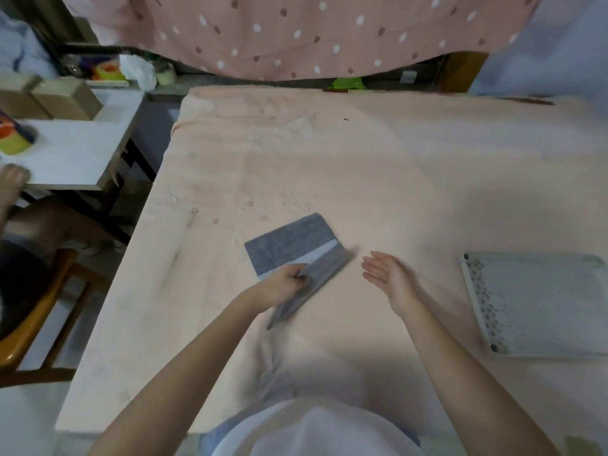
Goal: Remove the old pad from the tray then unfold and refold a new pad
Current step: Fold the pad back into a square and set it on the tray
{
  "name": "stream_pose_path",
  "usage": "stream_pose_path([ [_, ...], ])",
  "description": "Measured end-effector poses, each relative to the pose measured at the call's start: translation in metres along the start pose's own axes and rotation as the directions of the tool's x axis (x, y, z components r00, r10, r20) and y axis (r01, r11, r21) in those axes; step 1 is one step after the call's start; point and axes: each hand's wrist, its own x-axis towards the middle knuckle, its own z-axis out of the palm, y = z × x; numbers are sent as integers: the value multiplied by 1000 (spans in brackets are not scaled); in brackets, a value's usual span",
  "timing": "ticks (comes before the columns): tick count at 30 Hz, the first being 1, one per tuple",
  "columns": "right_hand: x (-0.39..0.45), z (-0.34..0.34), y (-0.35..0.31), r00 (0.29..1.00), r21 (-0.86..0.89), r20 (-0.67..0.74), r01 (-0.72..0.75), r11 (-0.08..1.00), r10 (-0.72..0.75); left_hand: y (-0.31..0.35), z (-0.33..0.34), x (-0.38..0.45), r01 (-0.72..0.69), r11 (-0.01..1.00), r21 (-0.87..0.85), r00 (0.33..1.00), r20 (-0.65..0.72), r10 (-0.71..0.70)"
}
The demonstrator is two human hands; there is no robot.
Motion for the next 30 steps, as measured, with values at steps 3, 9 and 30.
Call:
stream_pose_path([
  [3,-4,-10,3,987,107,103,-137,985,126,8,-13,-8,90,868,-488,995,85,-55],
  [9,-17,-7,15,937,207,211,-322,924,279,15,-24,-23,152,528,-835,970,228,81],
  [30,-24,-22,28,841,-306,324,-340,889,433,-116,-39,-34,350,554,-755,928,197,-317],
])
